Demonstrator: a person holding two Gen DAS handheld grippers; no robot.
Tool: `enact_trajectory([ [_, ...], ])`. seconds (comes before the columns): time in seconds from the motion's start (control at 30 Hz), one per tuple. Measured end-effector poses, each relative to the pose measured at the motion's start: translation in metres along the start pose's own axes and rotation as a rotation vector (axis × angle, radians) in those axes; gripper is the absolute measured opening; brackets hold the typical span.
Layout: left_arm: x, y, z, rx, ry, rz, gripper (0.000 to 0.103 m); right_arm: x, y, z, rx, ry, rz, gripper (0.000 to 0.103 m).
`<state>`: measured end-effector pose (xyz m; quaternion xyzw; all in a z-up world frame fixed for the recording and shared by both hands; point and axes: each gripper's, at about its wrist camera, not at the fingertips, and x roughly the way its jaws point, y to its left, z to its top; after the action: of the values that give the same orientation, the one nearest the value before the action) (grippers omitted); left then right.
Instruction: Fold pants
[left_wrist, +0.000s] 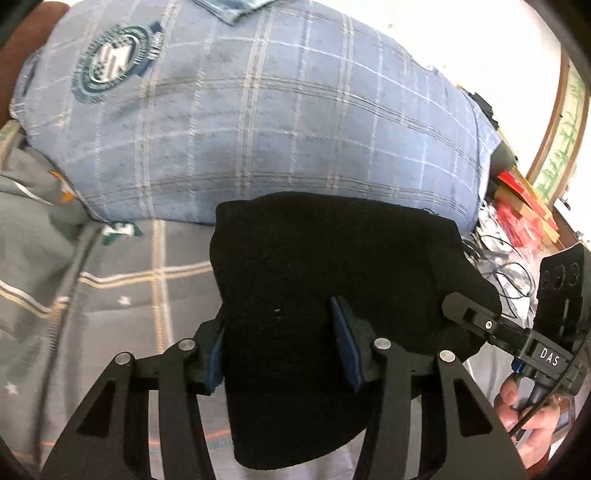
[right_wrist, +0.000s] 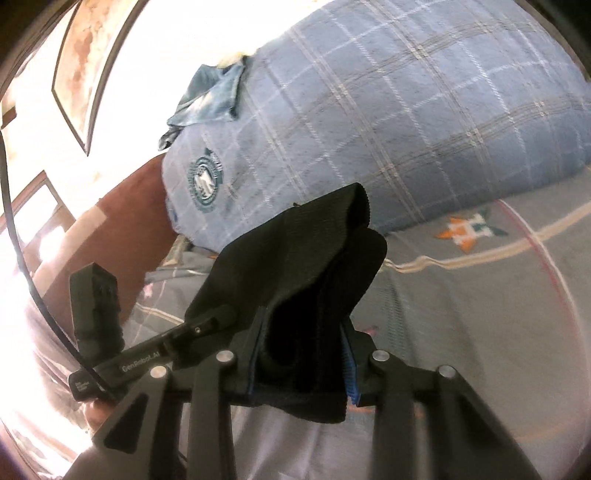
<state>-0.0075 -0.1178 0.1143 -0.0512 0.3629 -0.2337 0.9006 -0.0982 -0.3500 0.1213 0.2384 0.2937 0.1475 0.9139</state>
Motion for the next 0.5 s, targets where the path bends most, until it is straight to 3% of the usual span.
enact_trajectory([
  [0.2,-0.003,0.03,0.005,-0.026,-0.014,0.058,0.049,0.039,0.021,0.004,-0.026,0.031,0.031,0.034],
  [0.5,0.03,0.076,-0.011,-0.095,0.042,0.112,0.049,0.104,0.014,-0.005,-0.014,0.135,0.034,0.034],
])
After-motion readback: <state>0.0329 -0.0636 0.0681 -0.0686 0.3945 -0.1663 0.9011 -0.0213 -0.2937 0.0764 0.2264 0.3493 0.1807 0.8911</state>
